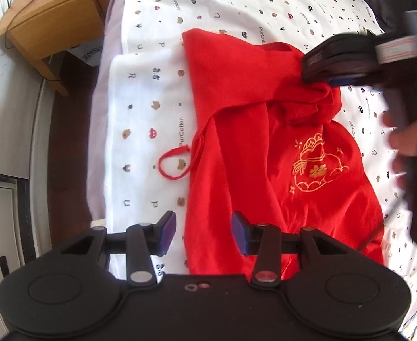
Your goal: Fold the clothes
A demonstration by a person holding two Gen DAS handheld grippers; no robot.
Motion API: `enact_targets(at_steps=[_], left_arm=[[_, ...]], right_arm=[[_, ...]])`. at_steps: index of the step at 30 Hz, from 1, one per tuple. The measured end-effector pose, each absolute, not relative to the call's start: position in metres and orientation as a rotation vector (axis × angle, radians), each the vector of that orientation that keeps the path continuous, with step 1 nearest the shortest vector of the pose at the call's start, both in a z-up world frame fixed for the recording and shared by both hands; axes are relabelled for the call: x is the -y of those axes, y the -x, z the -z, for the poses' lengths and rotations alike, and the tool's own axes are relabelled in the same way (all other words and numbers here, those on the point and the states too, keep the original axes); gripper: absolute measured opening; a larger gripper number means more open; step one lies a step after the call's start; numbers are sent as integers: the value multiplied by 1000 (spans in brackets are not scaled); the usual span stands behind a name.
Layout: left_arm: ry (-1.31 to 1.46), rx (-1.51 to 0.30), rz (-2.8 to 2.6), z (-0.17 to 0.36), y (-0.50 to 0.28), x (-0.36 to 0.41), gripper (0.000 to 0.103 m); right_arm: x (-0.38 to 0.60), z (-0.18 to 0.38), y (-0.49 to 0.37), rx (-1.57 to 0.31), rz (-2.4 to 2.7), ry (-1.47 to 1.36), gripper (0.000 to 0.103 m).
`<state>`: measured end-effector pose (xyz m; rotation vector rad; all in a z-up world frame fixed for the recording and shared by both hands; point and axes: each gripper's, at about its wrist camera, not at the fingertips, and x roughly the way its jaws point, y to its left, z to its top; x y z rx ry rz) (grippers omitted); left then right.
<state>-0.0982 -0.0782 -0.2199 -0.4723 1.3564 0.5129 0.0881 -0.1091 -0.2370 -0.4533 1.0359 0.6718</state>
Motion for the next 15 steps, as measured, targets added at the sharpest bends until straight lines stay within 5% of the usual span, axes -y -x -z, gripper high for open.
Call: enact_targets(at_steps=[2, 8, 15], left_arm=[[444, -1352, -495, 214, 107, 83, 43], [394, -1334, -380, 212, 136, 98, 44], [348, -1373, -344, 230, 142, 102, 45]], right_arm=[[129, 212, -74, -977, -679, 498, 68], [207, 183, -22, -1089, -706, 463, 69], [248, 223, 94, -1352, -628, 532, 69]])
